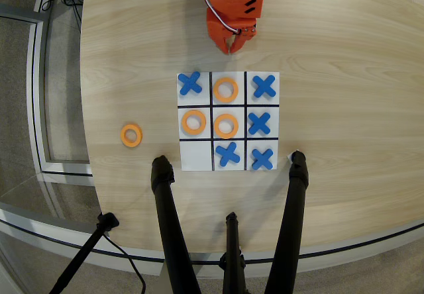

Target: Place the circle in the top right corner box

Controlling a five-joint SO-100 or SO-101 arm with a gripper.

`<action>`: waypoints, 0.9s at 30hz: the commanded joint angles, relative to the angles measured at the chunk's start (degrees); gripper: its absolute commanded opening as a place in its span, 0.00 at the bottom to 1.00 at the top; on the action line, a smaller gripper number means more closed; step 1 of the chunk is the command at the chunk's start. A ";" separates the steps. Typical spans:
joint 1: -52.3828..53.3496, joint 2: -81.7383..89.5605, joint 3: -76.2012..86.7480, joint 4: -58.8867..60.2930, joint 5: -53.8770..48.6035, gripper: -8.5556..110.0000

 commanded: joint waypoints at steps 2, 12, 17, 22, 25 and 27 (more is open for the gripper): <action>-1.49 -1.85 -2.46 0.00 -0.79 0.12; 0.53 -7.47 -8.61 -0.35 -0.97 0.12; 5.71 -19.34 -20.48 -5.36 -0.79 0.12; 11.51 -37.18 -31.99 -18.37 -0.44 0.12; 15.73 -50.71 -39.20 -26.28 -0.79 0.15; 18.72 -60.03 -44.65 -30.59 -1.05 0.15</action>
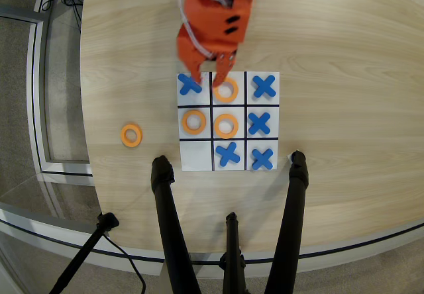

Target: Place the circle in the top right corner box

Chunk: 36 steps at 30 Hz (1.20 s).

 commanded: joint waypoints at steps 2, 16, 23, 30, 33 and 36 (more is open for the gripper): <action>6.24 -21.27 -13.71 -9.84 -1.14 0.16; 18.19 -69.79 -58.10 -9.32 -5.89 0.18; 18.72 -80.60 -70.22 -6.86 -7.21 0.19; 18.11 -85.17 -73.83 -6.86 -7.21 0.20; 18.11 -86.48 -74.18 -7.29 -7.21 0.20; 18.11 -87.45 -74.18 -7.29 -7.21 0.20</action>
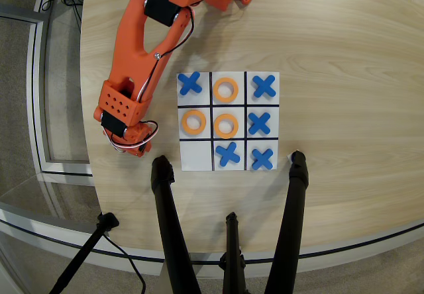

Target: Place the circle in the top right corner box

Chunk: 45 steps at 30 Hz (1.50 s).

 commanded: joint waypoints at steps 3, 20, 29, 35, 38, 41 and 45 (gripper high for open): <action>-0.35 -0.44 -2.64 -0.26 -0.26 0.20; 1.58 -4.83 -1.93 0.00 1.41 0.20; 2.81 -3.25 -0.18 6.33 4.92 0.18; 3.60 -1.05 0.44 18.46 6.86 0.18; 3.96 0.00 1.49 23.03 6.94 0.18; 4.13 0.70 2.64 23.38 6.94 0.17; 4.22 0.70 2.90 22.59 7.91 0.09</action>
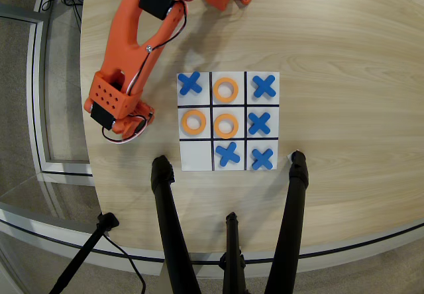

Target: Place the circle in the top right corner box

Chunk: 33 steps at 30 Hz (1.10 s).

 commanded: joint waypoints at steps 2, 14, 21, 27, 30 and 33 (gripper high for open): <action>0.53 0.09 1.58 -0.62 1.14 0.07; -6.94 16.17 8.09 -6.77 6.06 0.07; -17.75 33.05 12.83 -6.50 9.14 0.07; -29.36 35.07 14.85 -8.00 10.37 0.07; -32.87 30.76 11.69 -8.53 12.13 0.07; -33.75 23.99 5.89 -8.53 12.66 0.07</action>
